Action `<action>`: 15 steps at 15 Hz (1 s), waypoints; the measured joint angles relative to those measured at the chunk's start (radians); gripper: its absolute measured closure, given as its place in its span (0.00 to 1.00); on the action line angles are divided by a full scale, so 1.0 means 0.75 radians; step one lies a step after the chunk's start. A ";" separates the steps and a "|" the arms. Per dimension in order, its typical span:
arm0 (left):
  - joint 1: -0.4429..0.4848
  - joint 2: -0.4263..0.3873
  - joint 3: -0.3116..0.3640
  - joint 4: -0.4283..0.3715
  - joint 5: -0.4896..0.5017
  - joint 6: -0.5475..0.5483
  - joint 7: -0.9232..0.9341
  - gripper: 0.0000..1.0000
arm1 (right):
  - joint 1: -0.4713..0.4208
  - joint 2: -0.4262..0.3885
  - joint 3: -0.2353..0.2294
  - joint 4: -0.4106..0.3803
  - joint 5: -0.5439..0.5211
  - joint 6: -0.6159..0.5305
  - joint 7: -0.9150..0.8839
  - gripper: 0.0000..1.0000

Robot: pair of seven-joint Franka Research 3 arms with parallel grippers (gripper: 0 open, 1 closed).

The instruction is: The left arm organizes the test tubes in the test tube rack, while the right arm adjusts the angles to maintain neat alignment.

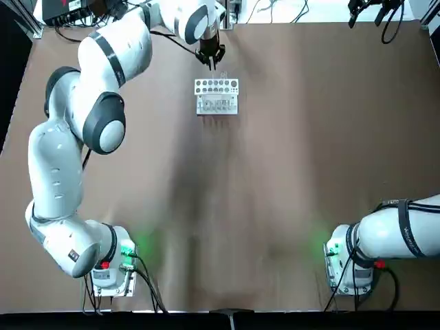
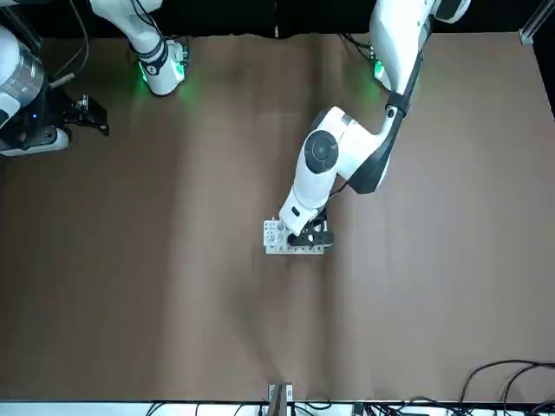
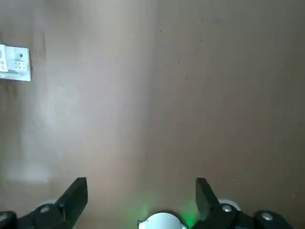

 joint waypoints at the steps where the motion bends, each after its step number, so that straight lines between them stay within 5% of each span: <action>1: 0.000 0.004 0.000 0.000 0.000 0.006 0.000 0.79 | 0.000 0.000 0.000 0.000 0.000 0.000 0.000 0.00; 8: -0.003 0.021 0.000 0.000 0.000 0.036 0.000 0.78 | 0.000 0.000 0.000 0.000 0.000 0.000 0.000 0.00; 12: -0.003 0.021 0.000 0.000 0.000 0.039 -0.001 0.61 | 0.000 0.000 0.000 0.000 0.000 0.000 0.000 0.00; 15: 0.005 0.011 0.000 0.009 0.000 0.033 -0.005 0.36 | 0.000 0.000 0.000 0.000 0.000 0.000 0.000 0.00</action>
